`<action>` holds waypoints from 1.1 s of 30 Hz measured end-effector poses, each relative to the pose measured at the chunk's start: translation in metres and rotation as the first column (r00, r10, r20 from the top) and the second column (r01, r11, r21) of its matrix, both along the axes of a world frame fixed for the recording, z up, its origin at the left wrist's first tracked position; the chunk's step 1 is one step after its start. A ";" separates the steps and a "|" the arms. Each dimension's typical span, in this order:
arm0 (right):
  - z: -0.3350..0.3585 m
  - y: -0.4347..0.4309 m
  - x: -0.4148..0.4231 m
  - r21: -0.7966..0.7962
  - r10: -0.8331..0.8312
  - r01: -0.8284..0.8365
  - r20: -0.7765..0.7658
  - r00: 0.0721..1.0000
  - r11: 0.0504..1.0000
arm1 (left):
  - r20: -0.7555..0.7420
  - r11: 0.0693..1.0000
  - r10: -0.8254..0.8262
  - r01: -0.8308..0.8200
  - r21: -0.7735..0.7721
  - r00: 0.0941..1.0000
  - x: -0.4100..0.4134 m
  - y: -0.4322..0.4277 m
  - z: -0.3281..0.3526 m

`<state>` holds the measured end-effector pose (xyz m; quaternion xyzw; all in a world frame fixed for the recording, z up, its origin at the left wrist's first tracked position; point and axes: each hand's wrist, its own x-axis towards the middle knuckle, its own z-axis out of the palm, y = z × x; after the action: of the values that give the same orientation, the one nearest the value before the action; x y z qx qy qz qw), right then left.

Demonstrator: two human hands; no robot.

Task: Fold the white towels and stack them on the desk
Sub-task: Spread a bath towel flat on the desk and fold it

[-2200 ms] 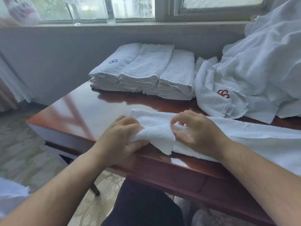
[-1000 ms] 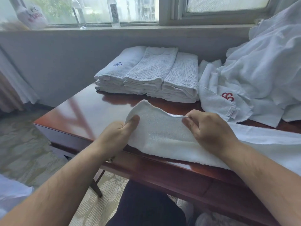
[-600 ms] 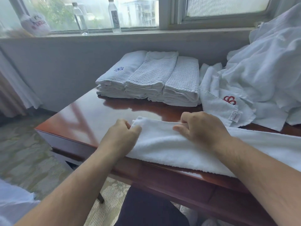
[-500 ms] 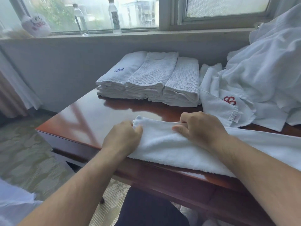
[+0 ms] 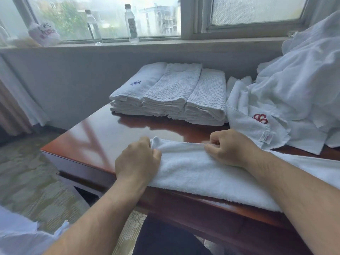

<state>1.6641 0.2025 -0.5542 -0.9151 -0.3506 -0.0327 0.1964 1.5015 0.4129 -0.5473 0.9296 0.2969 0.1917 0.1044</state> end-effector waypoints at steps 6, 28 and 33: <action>0.001 0.006 0.002 -0.026 0.020 -0.022 -0.067 0.998 0.999 | 0.151 0.884 -0.460 0.436 0.166 0.875 0.010 -0.028 0.008; 0.005 -0.124 -0.011 -0.143 -0.290 0.337 0.275 0.917 0.930 | -0.350 0.817 -0.560 0.572 -0.077 0.751 0.067 -0.059 -0.006; 0.001 -0.158 -0.009 -0.098 -0.367 0.406 0.278 0.888 0.909 | -0.215 0.660 -0.742 0.748 -0.070 0.635 0.105 -0.159 -0.004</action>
<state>1.6551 0.0449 -0.5527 -0.9671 -0.1847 -0.1608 0.0687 1.6063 0.2541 -0.5512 0.9857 -0.1055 0.0292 0.1278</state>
